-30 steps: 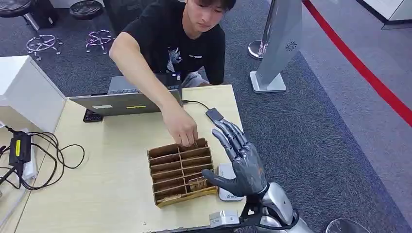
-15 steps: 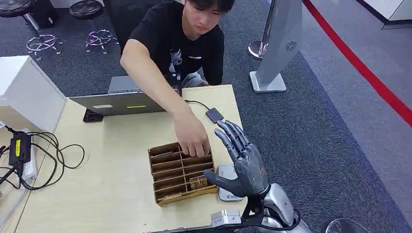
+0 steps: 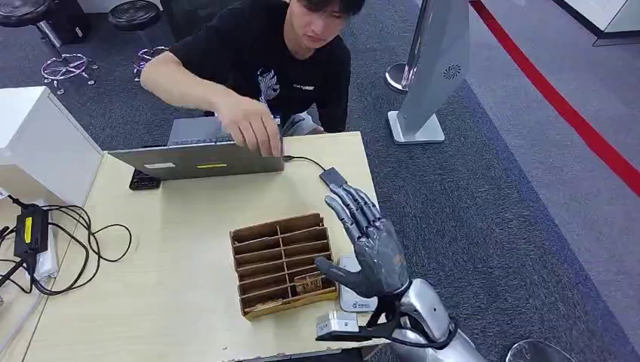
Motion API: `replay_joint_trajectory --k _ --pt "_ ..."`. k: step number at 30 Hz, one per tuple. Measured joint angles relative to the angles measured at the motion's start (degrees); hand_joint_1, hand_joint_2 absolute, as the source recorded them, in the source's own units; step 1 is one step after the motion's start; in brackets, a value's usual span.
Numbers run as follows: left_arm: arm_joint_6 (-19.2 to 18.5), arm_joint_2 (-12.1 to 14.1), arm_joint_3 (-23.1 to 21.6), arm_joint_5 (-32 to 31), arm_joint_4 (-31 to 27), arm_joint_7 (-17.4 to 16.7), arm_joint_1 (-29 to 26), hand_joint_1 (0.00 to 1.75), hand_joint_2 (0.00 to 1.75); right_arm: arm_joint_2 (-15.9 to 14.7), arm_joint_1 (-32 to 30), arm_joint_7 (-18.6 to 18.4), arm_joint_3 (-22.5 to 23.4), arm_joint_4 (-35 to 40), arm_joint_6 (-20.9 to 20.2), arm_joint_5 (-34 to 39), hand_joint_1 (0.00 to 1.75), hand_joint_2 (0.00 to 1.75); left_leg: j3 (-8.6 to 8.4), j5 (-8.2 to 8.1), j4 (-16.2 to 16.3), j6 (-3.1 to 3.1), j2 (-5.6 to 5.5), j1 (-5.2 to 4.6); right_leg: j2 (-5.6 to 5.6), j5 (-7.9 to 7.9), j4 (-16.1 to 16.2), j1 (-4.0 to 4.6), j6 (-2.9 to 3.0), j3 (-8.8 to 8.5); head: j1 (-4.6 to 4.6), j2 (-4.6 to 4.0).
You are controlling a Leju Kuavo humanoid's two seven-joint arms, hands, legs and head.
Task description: Pass the card to the sensor for recognition and then transmit it.
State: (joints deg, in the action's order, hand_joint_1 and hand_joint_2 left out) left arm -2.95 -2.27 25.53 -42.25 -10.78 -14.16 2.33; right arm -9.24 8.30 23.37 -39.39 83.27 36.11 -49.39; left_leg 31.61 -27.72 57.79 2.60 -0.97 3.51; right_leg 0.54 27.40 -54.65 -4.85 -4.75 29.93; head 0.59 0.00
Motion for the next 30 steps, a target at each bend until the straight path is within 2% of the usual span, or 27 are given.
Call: replay_joint_trajectory --k 7,10,13,19,30 --pt "-0.3 0.0 0.0 -1.5 0.0 0.0 0.1 0.0 1.75 0.9 4.2 -6.9 -1.7 -7.1 1.1 -9.9 0.0 1.75 0.0 0.0 0.0 0.0 0.0 0.0 0.0 0.0 0.0 0.0 0.0 0.0 0.0 0.0" --pt "-0.6 0.0 0.0 -2.4 0.0 0.0 0.2 0.0 1.75 2.2 7.6 -11.6 -3.5 -13.2 2.3 -17.6 0.0 1.75 -0.02 0.01 0.0 0.0 0.01 0.0 0.02 -0.02 0.0 0.0 0.01 -0.01 0.02 0.0" --pt "-0.7 0.0 0.0 -3.0 0.0 0.0 0.2 0.0 1.75 3.7 10.2 -14.1 -5.1 -19.0 2.7 -20.0 0.0 1.75 -0.02 0.02 0.0 0.0 0.0 0.0 0.01 -0.02 0.0 0.0 0.01 -0.02 0.02 0.0" --pt "-0.8 -0.2 0.0 -3.2 0.0 0.0 0.2 0.0 1.75 5.3 12.4 -15.0 -7.0 -25.4 3.4 -20.6 0.0 1.75 0.0 0.01 0.0 0.0 -0.01 0.0 0.0 -0.02 0.0 0.0 0.01 -0.01 -0.02 0.0" --pt "-0.9 -0.3 0.0 -3.5 0.0 0.0 0.2 0.0 1.75 5.9 13.3 -15.5 -8.2 -29.2 2.7 -20.0 0.0 1.75 0.0 0.01 0.0 0.0 -0.01 0.0 0.0 -0.02 0.0 0.0 0.0 -0.01 0.0 0.0"
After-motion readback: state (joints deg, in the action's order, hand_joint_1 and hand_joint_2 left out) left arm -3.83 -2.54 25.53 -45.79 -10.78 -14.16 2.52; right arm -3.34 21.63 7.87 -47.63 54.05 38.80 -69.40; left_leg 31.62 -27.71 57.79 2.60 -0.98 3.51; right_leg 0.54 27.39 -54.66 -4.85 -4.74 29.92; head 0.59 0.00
